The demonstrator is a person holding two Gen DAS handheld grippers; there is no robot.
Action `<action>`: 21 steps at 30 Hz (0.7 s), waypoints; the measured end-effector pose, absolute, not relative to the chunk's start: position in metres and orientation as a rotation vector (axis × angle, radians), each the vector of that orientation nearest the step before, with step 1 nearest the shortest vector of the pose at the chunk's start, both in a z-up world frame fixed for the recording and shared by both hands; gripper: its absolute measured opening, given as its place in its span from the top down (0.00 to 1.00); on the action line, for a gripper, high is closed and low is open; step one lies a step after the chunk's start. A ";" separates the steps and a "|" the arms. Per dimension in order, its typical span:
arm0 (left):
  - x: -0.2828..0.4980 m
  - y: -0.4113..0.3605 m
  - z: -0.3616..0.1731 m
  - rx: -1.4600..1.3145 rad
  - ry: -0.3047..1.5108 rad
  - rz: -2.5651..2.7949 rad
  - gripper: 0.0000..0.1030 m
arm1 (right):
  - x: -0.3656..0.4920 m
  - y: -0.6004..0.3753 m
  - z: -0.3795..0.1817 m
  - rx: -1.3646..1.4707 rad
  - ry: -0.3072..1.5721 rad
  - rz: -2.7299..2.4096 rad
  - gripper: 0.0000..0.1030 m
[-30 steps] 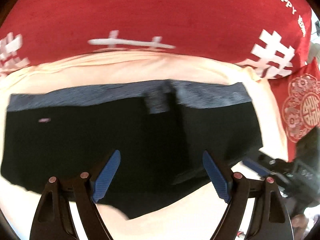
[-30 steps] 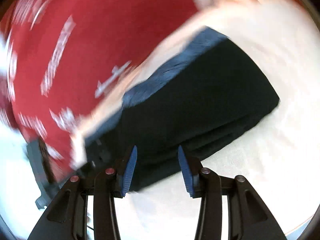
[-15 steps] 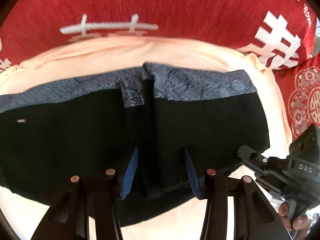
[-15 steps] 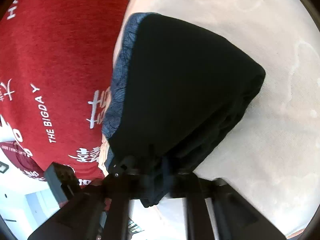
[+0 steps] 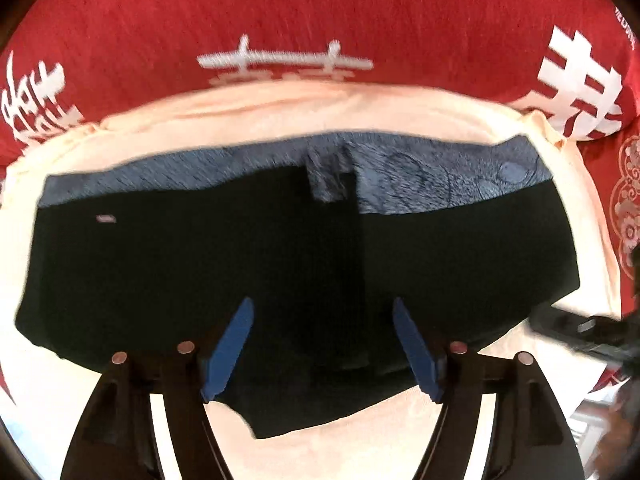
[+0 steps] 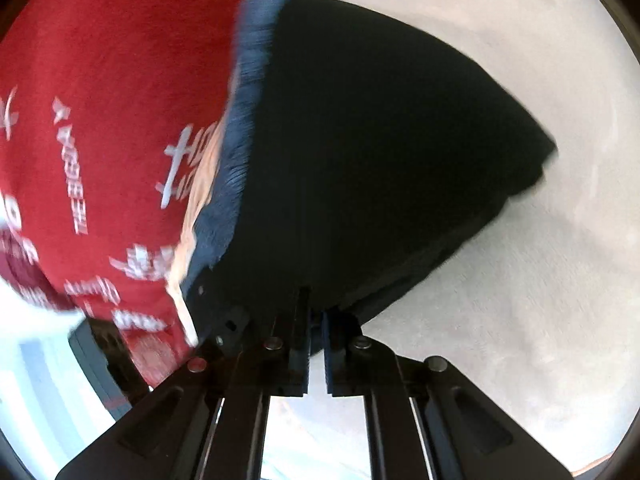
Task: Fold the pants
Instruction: 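Lower the folded end, open the right gripper and withdraw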
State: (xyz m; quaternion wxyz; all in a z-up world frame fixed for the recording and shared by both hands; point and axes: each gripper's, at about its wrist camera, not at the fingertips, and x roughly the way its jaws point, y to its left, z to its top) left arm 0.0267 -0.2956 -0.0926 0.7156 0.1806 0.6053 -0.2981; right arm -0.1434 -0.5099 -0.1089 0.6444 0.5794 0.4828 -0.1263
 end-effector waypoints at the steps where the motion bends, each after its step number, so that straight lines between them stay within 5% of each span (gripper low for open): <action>1: 0.029 -0.297 -0.088 0.405 1.327 -0.653 0.29 | -0.139 -0.511 -0.102 1.282 1.130 -0.255 0.79; 5: 0.041 -0.309 -0.068 0.405 1.285 -0.644 0.29 | -0.125 -0.541 -0.047 1.101 1.085 -0.196 0.56; 7: 0.042 -0.326 -0.065 0.400 1.279 -0.659 0.29 | -0.122 -0.566 -0.033 1.029 1.036 -0.247 0.52; 13: 0.036 -0.389 -0.080 0.374 1.291 -0.738 0.29 | -0.103 -0.643 -0.074 1.070 1.054 -0.356 0.52; 17: 0.033 -0.402 -0.097 0.411 1.305 -0.700 0.29 | -0.095 -0.659 -0.111 1.179 1.096 -0.292 0.67; 21: 0.027 -0.383 -0.121 0.491 1.327 -0.627 0.28 | -0.089 -0.652 -0.099 1.177 1.106 -0.247 0.69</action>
